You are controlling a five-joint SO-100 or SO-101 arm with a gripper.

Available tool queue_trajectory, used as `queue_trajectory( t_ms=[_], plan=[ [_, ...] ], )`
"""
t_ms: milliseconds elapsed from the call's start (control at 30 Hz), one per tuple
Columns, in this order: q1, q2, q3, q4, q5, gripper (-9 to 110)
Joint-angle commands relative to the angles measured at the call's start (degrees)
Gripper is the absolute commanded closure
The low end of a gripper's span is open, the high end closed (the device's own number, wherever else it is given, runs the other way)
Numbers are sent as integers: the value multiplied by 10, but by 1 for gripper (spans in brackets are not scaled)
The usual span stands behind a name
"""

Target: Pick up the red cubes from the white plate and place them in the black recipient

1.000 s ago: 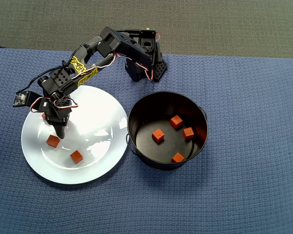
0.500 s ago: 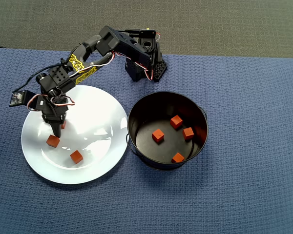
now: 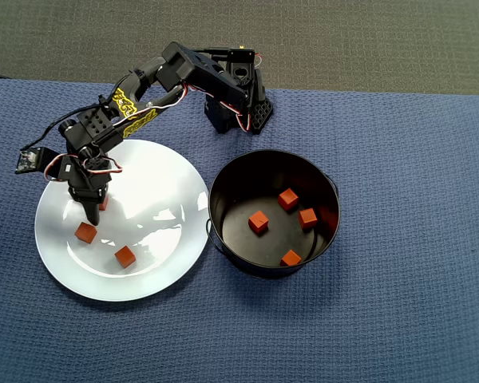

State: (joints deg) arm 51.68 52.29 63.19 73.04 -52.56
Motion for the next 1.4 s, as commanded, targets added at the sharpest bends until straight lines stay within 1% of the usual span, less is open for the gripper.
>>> queue_trajectory(
  t_ms=[0, 33, 67, 267, 367, 500, 633, 733, 833, 933, 1100, 1133, 1167, 1200, 1267, 1367],
  plan=[
    [4, 38, 0, -14, 10, 83],
    [4, 39, -1, -18, 18, 94],
    [4, 39, -4, -21, 29, 101],
    [4, 44, -1, -18, 30, 101],
    [4, 63, -28, 17, 46, 101],
    [-6, 156, -73, 72, 97, 101],
    [-52, 272, -70, 113, 156, 101],
    [-115, 364, -29, 136, 210, 101],
    [-210, 449, 39, 145, 271, 101],
    [-322, 525, 131, 120, 325, 101],
    [-501, 585, 255, 85, 385, 102],
    [-533, 589, 272, 87, 384, 87],
    [-556, 591, 283, 91, 375, 63],
    [-566, 589, 282, 97, 368, 55],
    [-550, 582, 263, 111, 338, 52],
    [-468, 570, 233, 125, 264, 50]
  ],
)
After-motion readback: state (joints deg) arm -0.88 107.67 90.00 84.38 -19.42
